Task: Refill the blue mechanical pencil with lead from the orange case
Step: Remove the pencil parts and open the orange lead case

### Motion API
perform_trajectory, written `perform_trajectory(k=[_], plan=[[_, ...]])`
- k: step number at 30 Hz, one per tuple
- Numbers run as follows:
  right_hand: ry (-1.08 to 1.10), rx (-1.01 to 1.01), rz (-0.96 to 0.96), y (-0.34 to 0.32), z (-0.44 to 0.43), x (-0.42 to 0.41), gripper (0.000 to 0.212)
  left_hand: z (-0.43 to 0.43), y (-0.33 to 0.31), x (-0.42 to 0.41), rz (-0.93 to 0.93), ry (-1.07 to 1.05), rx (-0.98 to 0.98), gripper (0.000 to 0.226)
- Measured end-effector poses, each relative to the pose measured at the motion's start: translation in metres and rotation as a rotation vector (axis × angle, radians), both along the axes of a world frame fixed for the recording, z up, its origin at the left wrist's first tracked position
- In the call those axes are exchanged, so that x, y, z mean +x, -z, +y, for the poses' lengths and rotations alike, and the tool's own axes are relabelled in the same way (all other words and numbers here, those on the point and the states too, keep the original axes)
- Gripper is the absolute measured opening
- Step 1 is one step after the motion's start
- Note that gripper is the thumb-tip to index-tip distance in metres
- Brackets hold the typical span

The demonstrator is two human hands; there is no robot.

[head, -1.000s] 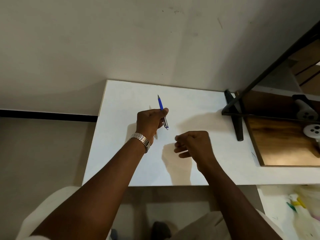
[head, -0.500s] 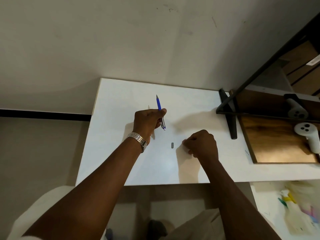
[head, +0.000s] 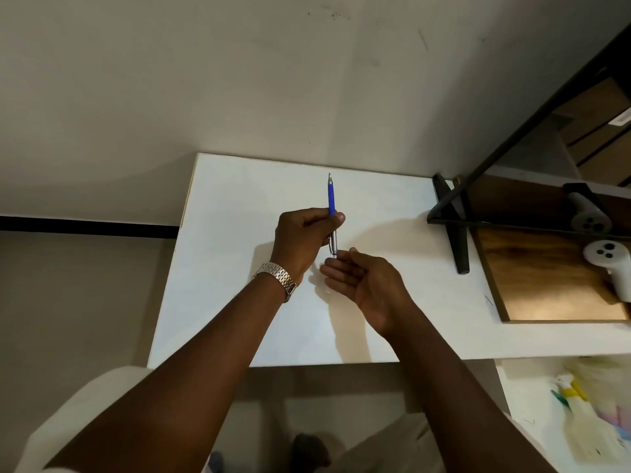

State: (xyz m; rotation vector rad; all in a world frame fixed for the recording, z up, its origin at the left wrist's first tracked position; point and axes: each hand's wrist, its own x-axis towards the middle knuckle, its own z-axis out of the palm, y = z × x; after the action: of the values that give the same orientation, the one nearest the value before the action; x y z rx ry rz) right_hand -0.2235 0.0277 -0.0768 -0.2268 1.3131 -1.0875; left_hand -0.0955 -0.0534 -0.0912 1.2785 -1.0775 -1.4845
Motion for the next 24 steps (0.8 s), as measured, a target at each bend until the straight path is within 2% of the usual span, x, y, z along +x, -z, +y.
perform_trajectory(k=[4, 9, 13, 18, 21, 24], plan=[[0.007, 0.035, -0.130, 0.003, -0.003, 0.004, 0.028, 0.001, -0.003, -0.001, -0.068, 0.045, -0.103, 0.018], [-0.001, -0.006, -0.092, 0.007, -0.006, 0.003, 0.022, 0.004, -0.002, -0.001, -0.139, 0.067, -0.096, 0.018], [0.016, -0.062, 0.054, 0.010, -0.004, 0.002, 0.015, 0.005, -0.002, -0.002, -0.179, 0.082, -0.059, 0.021], [0.039, -0.064, 0.326, 0.012, -0.008, -0.006, 0.009, -0.003, -0.005, 0.004, -0.245, -0.010, -0.021, 0.041], [0.013, -0.068, 0.575, 0.018, -0.013, -0.013, 0.010, -0.011, -0.004, 0.014, -0.258, -0.050, 0.020, 0.035], [-0.020, -0.045, 0.733, 0.026, -0.018, -0.017, 0.007, -0.016, 0.001, 0.022, -0.302, -0.067, 0.041, 0.028]])
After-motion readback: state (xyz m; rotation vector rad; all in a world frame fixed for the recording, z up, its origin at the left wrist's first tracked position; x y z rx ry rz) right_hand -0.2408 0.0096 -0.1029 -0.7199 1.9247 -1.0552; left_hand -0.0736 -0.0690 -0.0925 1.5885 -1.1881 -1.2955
